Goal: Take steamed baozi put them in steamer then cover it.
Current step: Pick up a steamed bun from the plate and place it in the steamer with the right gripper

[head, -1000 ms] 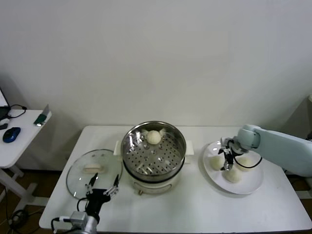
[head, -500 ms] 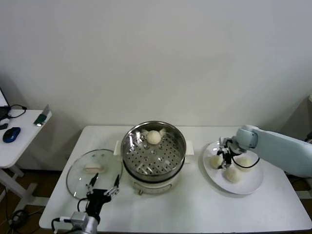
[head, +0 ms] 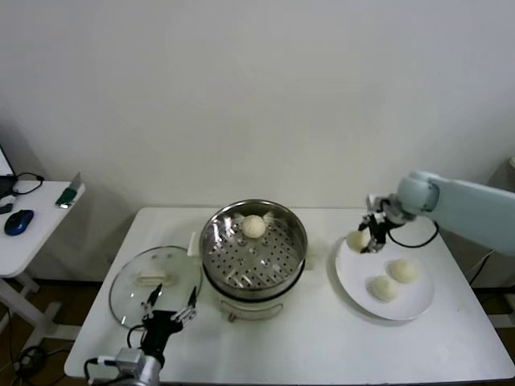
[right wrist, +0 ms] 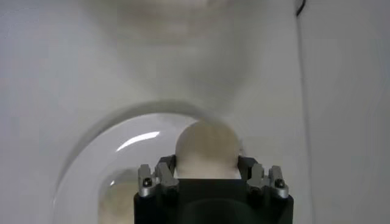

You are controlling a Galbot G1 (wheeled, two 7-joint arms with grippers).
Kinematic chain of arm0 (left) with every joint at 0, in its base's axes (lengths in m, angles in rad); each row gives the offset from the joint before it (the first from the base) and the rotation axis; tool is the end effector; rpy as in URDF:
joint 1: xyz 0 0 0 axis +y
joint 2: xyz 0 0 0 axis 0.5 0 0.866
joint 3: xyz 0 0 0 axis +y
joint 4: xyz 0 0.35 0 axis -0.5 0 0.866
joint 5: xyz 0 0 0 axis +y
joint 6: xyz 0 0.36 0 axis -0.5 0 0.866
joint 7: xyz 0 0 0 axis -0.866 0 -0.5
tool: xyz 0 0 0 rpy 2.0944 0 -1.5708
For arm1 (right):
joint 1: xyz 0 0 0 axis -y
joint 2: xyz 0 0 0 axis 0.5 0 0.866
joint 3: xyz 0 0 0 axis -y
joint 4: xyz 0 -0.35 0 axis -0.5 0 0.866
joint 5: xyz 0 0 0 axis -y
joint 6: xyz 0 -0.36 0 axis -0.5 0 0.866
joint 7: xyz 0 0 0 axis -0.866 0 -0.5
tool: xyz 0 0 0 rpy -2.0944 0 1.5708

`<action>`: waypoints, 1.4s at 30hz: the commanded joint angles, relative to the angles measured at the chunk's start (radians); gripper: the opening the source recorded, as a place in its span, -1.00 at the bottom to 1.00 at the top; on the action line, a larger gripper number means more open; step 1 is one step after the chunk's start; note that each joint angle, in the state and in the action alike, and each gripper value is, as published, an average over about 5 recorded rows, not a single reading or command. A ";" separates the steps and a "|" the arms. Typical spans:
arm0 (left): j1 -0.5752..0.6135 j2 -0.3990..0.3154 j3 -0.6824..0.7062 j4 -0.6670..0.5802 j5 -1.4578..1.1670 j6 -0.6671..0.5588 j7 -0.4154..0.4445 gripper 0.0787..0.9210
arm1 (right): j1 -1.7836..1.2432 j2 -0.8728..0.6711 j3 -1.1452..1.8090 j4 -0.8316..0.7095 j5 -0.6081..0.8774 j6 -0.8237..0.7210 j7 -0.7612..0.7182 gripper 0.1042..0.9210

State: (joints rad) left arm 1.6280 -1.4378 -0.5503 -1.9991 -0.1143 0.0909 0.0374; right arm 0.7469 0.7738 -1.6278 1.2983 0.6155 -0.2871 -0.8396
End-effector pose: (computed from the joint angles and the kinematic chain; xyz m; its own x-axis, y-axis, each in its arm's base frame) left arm 0.1653 0.0353 -0.3448 -0.9681 0.0666 0.2415 0.0696 0.9976 0.0038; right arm 0.5489 -0.1170 -0.0704 -0.2820 -0.1953 0.9393 -0.9593 0.0451 -0.2787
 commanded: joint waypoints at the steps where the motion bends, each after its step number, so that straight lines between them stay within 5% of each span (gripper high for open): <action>1: -0.004 0.002 0.002 0.002 -0.002 0.002 0.000 0.77 | 0.415 0.093 -0.186 0.142 0.254 -0.029 -0.014 0.39; 12: -0.004 0.005 0.007 -0.013 -0.006 0.005 0.002 0.77 | 0.273 0.355 -0.007 0.289 0.433 -0.204 0.173 0.39; 24: 0.000 0.008 -0.011 -0.026 -0.013 0.006 0.003 0.77 | 0.047 0.599 0.030 0.103 0.406 -0.263 0.257 0.39; 42: 0.000 0.013 -0.015 -0.033 -0.013 0.007 0.004 0.77 | -0.130 0.676 0.027 -0.032 0.297 -0.281 0.299 0.39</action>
State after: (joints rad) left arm 1.6277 -1.4248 -0.5654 -2.0311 -0.1269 0.0981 0.0413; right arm 0.6752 1.4085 -1.6045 1.3046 0.9323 -0.5598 -0.5573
